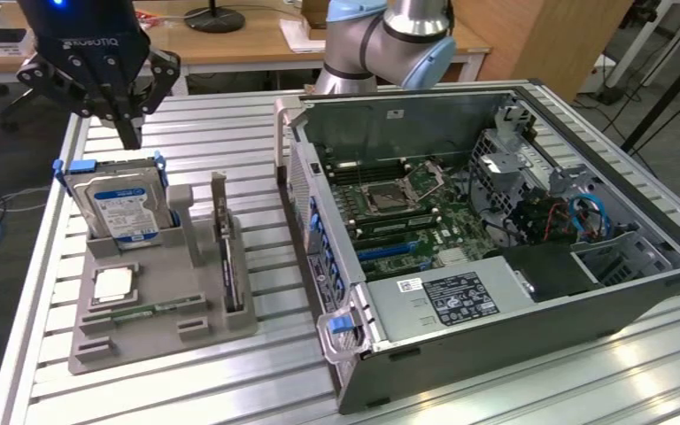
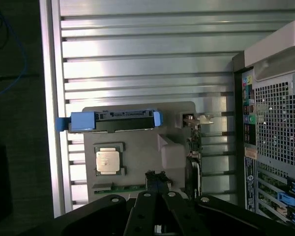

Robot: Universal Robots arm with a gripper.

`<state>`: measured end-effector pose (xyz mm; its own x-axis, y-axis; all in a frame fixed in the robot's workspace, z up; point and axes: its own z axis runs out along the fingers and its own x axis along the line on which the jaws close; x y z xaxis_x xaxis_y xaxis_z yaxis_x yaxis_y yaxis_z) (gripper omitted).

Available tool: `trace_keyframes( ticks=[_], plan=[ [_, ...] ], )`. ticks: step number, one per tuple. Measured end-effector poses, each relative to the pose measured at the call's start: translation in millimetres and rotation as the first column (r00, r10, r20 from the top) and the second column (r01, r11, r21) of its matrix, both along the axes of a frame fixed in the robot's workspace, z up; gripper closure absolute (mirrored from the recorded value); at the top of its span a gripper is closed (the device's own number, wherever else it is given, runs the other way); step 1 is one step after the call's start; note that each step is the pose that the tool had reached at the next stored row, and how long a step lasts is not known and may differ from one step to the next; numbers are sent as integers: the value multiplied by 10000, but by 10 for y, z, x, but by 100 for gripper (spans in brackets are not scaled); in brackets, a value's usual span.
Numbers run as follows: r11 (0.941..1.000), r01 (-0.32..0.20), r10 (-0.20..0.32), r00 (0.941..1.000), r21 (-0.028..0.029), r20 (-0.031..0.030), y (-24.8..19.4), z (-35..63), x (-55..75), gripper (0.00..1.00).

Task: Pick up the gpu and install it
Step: 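Reach for the gpu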

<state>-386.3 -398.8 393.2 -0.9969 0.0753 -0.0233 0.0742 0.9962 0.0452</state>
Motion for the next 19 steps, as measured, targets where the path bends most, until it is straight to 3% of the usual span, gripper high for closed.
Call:
trace_keyframes(
  ticks=[19],
  plan=[
    [10000, 0, 0, 10000, -1, -1, 0, 0, -180, 89]
  ],
)
